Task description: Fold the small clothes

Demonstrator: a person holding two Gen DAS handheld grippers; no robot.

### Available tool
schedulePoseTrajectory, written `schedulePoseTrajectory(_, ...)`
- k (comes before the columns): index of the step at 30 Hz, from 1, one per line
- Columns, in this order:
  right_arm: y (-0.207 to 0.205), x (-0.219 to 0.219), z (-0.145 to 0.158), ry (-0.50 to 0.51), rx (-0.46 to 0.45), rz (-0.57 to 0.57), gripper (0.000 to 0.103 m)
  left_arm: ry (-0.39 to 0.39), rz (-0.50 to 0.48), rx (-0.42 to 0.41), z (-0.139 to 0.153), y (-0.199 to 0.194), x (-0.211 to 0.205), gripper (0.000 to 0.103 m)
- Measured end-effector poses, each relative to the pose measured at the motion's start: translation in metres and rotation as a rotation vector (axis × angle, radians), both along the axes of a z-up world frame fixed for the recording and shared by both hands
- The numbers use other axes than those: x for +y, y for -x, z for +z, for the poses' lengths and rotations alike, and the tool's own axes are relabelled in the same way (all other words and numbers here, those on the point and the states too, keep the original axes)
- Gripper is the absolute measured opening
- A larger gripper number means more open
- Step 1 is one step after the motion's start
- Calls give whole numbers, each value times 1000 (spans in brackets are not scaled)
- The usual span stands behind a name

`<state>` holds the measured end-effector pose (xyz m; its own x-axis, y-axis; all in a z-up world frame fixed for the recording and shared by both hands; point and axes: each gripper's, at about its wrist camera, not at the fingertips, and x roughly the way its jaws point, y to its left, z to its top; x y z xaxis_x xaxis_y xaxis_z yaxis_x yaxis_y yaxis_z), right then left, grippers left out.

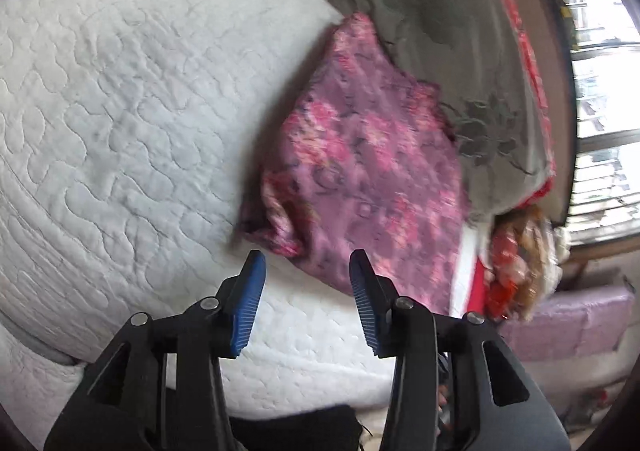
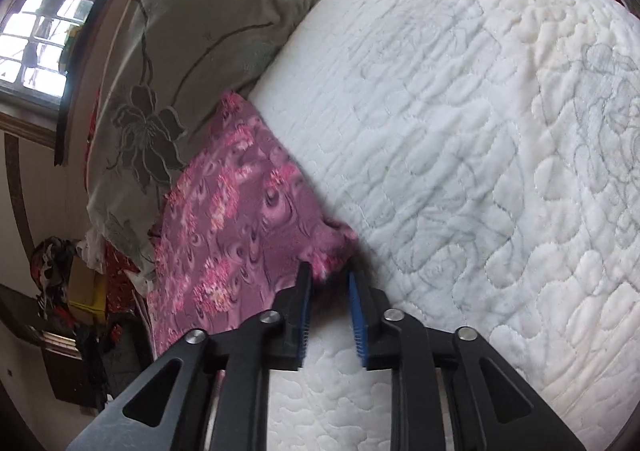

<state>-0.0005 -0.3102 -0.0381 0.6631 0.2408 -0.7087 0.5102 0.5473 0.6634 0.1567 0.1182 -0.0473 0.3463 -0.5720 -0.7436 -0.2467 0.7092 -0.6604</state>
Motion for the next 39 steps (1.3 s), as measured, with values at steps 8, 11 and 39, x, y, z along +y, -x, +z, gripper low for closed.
schedulePoseTrajectory(8,4,-7,3,-55,-60,-29,16,-9,36,23,-4,-7,16,5)
schedulePoseTrajectory(11,5,-10,12,-29,-102,-35,5,-74,18,11,2,-5,19,5)
schedulePoseTrajectory(39,-73,119,11,757,137,307,99,-311,-172,-56,-8,-63,-64,93)
